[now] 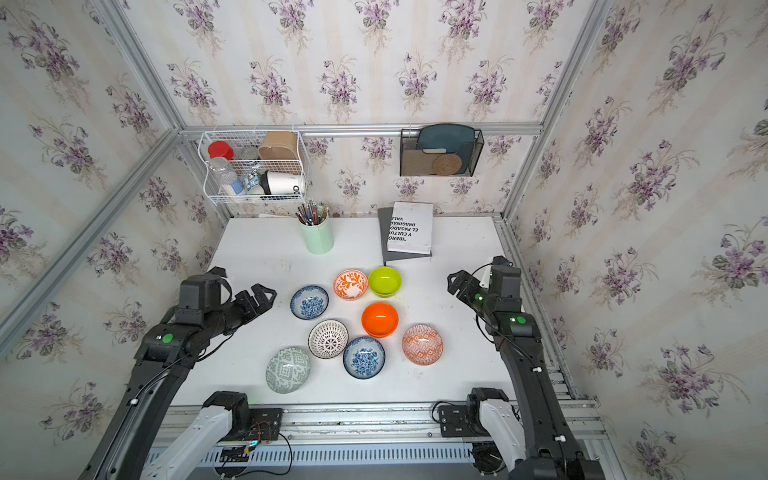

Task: Stack the bowls
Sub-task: Pick up the bowl from the center of the board.

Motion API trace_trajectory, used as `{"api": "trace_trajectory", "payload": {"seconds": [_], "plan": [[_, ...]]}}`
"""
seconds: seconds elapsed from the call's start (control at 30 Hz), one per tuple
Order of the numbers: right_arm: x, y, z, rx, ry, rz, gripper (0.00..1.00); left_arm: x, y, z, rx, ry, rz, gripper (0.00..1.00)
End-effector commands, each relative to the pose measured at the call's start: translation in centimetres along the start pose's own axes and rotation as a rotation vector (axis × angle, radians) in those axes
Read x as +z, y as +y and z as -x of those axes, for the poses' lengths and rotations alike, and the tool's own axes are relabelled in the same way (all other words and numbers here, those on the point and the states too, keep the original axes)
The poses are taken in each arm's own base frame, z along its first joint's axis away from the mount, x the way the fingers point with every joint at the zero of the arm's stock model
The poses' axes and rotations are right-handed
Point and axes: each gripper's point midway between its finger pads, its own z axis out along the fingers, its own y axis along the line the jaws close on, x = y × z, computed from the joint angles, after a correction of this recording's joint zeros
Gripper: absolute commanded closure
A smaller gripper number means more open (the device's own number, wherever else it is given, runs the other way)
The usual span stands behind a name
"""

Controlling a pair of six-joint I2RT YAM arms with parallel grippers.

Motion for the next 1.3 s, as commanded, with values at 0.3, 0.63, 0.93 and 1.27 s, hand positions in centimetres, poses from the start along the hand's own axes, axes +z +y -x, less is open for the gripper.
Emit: {"api": "trace_trajectory", "payload": {"seconds": [0.3,0.63,0.93,1.27], "plan": [[3.4,-0.2,-10.4,-0.083,0.298,-0.177,0.14,1.7,-6.8,-1.7,0.282,-0.109,-0.194,0.01],[3.2,-2.1,-10.8,-0.042,0.26,-0.281,0.13,4.0,-9.1,-1.1,0.331,-0.108,-0.234,0.01],[3.4,-4.0,-13.4,0.033,0.299,-0.289,0.23,6.3,-9.9,-1.9,0.355,-0.045,-0.253,0.01],[2.6,-4.9,-16.1,0.072,0.365,-0.244,0.38,6.1,-9.3,-1.9,0.332,-0.061,-0.246,0.01]]}}
